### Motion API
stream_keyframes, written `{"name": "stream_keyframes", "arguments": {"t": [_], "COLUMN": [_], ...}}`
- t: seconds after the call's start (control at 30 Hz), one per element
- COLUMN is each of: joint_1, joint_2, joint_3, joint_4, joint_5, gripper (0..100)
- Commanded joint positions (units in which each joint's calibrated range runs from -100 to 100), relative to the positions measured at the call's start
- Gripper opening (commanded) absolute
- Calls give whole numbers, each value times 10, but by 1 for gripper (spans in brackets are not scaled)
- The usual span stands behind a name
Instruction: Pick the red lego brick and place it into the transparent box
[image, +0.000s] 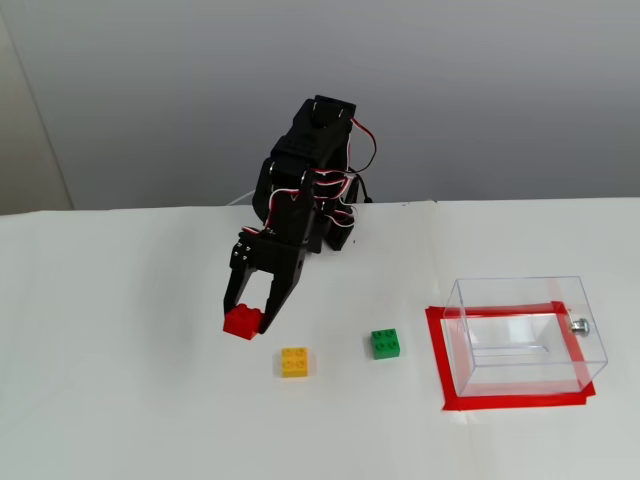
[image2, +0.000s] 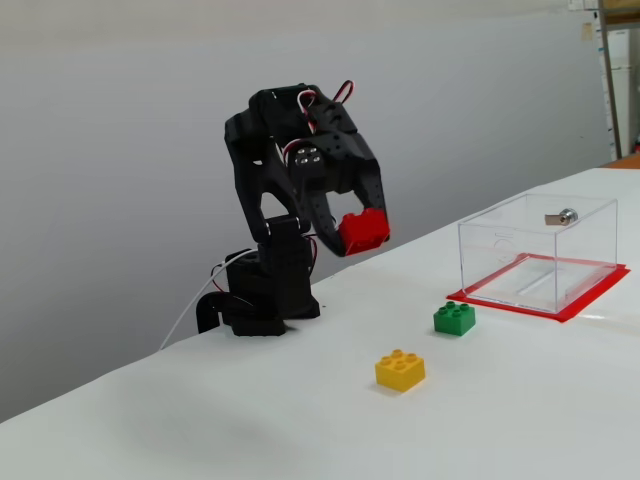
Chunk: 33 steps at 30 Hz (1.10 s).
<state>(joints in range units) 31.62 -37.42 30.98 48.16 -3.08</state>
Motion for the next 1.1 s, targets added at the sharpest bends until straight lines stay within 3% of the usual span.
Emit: {"name": "stream_keyframes", "arguments": {"t": [0.0,0.23,0.57,1.07], "joint_1": [-41,-115,-289,-541], "joint_2": [-16,-16,11,82], "joint_3": [-51,-78,-198,-271], "joint_4": [4,17,208,205], "joint_5": [-2,-1,-2,-2], "gripper": [5,5,4,4]}}
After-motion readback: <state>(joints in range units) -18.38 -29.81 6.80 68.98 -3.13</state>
